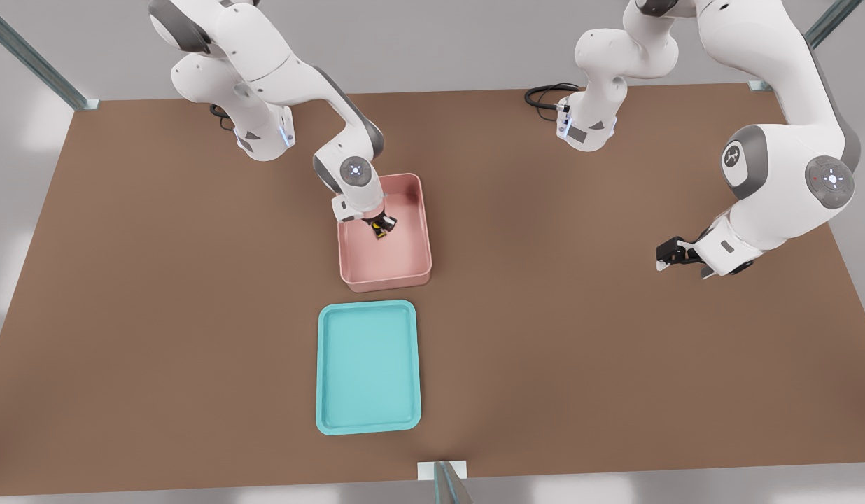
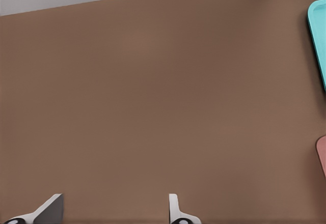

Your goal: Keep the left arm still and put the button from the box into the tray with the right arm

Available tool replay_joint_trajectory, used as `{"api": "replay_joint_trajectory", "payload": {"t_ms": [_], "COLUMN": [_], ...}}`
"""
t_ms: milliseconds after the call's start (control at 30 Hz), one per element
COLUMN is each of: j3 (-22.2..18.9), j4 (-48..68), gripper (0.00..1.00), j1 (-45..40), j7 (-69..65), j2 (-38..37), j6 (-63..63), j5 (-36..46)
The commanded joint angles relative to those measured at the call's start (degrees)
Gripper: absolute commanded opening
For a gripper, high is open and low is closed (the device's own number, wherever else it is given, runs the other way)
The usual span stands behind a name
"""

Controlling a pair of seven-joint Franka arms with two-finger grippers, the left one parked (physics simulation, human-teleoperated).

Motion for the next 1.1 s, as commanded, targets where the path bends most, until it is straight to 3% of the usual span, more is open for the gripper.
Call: {"api": "replay_joint_trajectory", "payload": {"t_ms": [0,67,267,433,633,733,833,867,900,933,1067], "j3": [-0.01,-0.10,-0.28,-0.36,-0.45,-0.54,-2.12,-2.56,-2.73,-2.74,-3.61], "j4": [0.04,0.22,3.12,16.56,47.75,59.45,67.10,67.98,68.16,68.16,68.16], "gripper": [0.49,0.44,0.41,0.42,0.42,0.42,0.42,0.44,0.64,1.00,1.00], "j1": [-0.01,-0.01,-1.41,-7.65,-13.72,-14.77,-14.95,-14.95,-14.95,-14.86,-14.86], "j7": [4.11,3.94,3.85,3.06,1.39,1.21,1.12,1.12,1.04,-0.46,-0.90], "j2": [-0.26,-0.61,-6.59,-6.68,12.74,23.03,28.74,29.36,29.80,29.97,27.96], "j6": [-0.46,-0.90,-9.51,-20.15,-32.54,-34.57,-34.65,-34.65,-34.48,-34.48,-38.59], "j5": [-0.07,-0.07,-0.07,-0.42,-2.88,-4.99,-5.08,-5.08,-5.08,-5.08,-5.08]}}
